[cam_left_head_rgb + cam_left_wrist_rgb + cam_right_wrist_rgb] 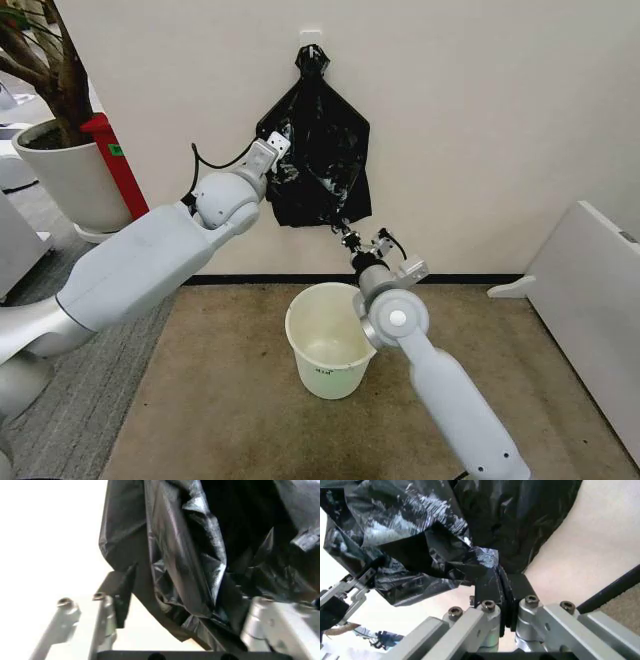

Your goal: Place the garbage bag over the trash bin.

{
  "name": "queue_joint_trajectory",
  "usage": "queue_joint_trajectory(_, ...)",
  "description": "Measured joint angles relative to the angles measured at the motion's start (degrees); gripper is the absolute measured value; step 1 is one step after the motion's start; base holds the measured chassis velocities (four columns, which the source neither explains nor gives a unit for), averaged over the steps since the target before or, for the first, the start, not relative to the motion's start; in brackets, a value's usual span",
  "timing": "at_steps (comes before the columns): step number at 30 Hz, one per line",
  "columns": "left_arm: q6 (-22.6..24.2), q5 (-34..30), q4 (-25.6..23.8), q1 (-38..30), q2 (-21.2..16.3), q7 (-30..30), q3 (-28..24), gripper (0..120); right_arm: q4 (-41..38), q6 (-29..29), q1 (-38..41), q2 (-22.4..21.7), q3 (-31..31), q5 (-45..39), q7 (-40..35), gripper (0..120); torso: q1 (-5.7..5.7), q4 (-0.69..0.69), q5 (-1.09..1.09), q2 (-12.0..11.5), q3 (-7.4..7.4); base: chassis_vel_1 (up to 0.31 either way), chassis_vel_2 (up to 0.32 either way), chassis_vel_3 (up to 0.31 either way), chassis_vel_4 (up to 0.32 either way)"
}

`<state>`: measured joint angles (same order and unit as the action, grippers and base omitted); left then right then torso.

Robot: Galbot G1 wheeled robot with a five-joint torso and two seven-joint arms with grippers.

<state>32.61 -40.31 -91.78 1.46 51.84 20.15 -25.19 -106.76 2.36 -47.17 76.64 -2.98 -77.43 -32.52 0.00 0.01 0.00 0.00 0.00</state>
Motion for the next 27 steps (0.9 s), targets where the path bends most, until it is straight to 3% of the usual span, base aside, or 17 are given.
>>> queue_joint_trajectory(8,-0.45,-1.40,-0.35,0.73,0.25,0.86,0.85,30,-1.50,-1.66,-1.13,-0.59,0.54,2.89,0.68,0,0.00,0.00,0.00,0.01,0.00,0.000,0.000,0.000,0.000)
queue_joint_trajectory(14,-0.91,-3.21,-0.37,0.51,1.12,1.68,1.12,4,-4.13,-3.53,-3.81,-3.93,2.44,11.49,4.44,25,0.00,-0.02,0.01,0.01,0.00,0.000,0.000,0.000,0.000)
queue_joint_trajectory(16,-0.93,-3.31,-0.37,0.48,1.16,1.71,1.12,2,-4.50,-3.61,-4.14,-4.27,2.55,12.00,4.72,28,0.00,-0.02,0.01,0.01,0.00,0.000,0.000,0.000,0.000)
queue_joint_trajectory(21,-0.99,-4.61,-0.12,0.27,1.76,2.78,1.13,0,-6.78,-4.18,-6.38,-5.89,1.86,12.62,5.21,51,0.00,0.00,0.01,0.01,0.00,0.000,0.000,0.000,0.000)
queue_joint_trajectory(23,-0.99,-4.95,-0.10,0.20,1.91,3.10,1.13,0,-7.02,-4.24,-6.66,-6.11,1.69,12.60,5.31,53,0.00,-0.01,0.01,0.01,0.00,0.000,0.000,0.000,0.000)
queue_joint_trajectory(27,-0.99,-6.72,-0.17,-0.26,2.51,4.56,1.13,0,-8.66,-4.68,-8.31,-7.00,0.78,12.89,5.77,70,0.00,-0.01,0.01,0.01,0.00,0.000,0.000,0.000,0.000)
